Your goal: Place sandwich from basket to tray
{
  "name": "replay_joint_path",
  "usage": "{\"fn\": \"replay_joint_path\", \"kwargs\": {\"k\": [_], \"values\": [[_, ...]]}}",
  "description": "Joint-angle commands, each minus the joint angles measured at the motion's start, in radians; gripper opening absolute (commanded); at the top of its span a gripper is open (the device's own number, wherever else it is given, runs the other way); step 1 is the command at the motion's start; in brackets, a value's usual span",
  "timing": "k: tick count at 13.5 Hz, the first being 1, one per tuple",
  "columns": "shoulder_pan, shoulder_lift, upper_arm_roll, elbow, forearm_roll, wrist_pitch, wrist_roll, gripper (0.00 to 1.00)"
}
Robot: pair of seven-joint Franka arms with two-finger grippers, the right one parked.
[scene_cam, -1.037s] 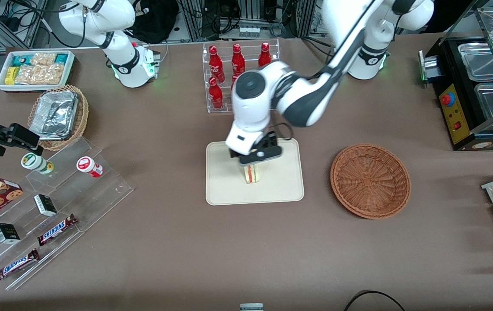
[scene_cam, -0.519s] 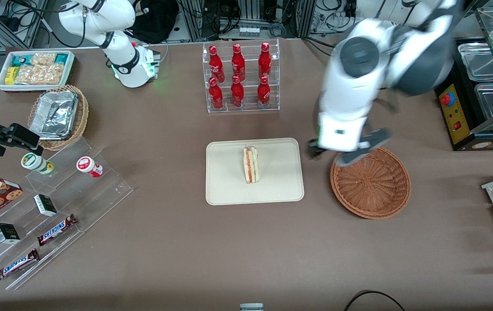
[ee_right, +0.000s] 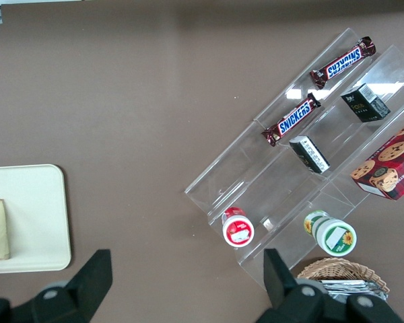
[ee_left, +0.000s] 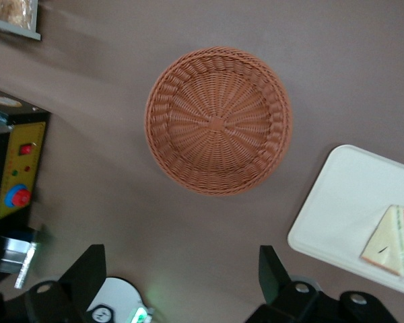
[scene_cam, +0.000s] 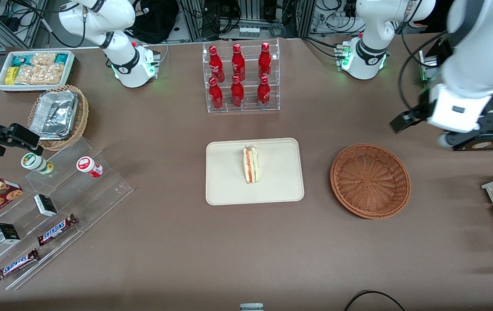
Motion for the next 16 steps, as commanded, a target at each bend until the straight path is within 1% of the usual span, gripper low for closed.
{"fn": "replay_joint_path", "kwargs": {"k": [1, 3, 4, 5, 6, 8, 10, 12, 13, 16], "values": [[0.087, -0.051, -0.012, -0.038, -0.022, -0.039, 0.158, 1.00], [0.119, -0.079, -0.012, -0.056, -0.026, -0.067, 0.242, 1.00], [0.137, -0.107, -0.012, -0.096, -0.031, -0.060, 0.270, 1.00], [0.148, -0.139, -0.010, -0.134, -0.051, -0.055, 0.291, 1.00], [0.173, -0.151, -0.006, -0.142, -0.072, -0.053, 0.308, 1.00], [0.182, -0.142, -0.004, -0.130, -0.082, -0.052, 0.331, 1.00], [0.174, -0.090, -0.006, -0.063, -0.083, -0.044, 0.341, 1.00], [0.126, -0.064, -0.006, -0.032, -0.074, -0.037, 0.342, 1.00], [0.119, -0.053, -0.006, -0.019, -0.069, -0.030, 0.351, 1.00], [0.121, -0.047, -0.004, 0.007, -0.051, -0.012, 0.474, 1.00]]}}
